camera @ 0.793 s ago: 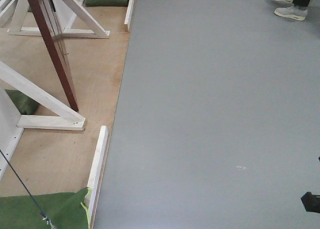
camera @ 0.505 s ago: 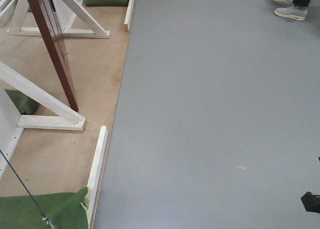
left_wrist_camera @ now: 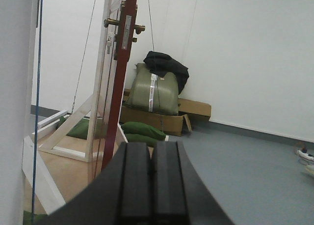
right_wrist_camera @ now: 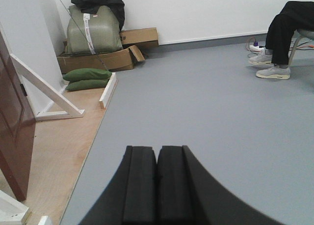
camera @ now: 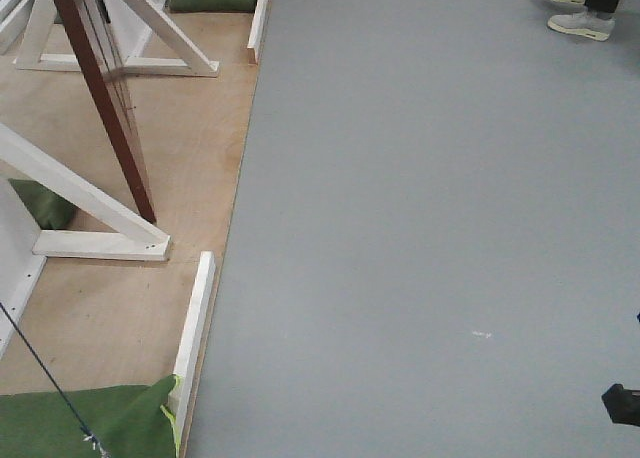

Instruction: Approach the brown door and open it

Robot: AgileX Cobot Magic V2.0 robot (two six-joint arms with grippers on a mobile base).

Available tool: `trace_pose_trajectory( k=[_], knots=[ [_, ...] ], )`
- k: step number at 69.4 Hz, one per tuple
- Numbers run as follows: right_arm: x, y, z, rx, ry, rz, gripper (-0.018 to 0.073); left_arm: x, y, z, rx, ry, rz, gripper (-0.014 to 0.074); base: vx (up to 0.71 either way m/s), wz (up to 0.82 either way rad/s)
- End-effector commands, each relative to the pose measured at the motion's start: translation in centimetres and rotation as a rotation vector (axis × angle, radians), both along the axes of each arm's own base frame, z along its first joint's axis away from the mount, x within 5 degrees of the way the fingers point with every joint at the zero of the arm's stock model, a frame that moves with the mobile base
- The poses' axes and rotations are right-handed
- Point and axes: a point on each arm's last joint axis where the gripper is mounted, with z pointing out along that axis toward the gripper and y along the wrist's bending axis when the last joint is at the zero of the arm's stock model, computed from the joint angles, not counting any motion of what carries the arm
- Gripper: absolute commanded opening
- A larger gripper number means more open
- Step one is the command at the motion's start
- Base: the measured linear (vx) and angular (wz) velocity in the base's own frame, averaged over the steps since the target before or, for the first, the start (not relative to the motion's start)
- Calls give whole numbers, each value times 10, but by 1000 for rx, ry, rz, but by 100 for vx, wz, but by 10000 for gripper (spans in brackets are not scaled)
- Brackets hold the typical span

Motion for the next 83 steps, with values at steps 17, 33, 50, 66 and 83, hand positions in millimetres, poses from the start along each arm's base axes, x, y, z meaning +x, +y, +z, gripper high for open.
trace_pose_trajectory(
  k=[17,33,50,66,83],
  knots=[
    [0,-1,7,-16,-85,-8,0,-2,0,0,-1,-77,1,11,2,-1],
    [0,-1,7,-16,-85,-8,0,-2,0,0,-1,-77,1,11,8,-1],
    [0,-1,7,-16,-85,-8,0,-2,0,0,-1,-77,1,11,15,6],
    [0,-1,7,-16,-85,-8,0,-2,0,0,-1,-77,1,11,17,-10],
    [0,-1,7,-16,-85,-8,0,-2,0,0,-1,-77,1,11,24,-15]
  ],
)
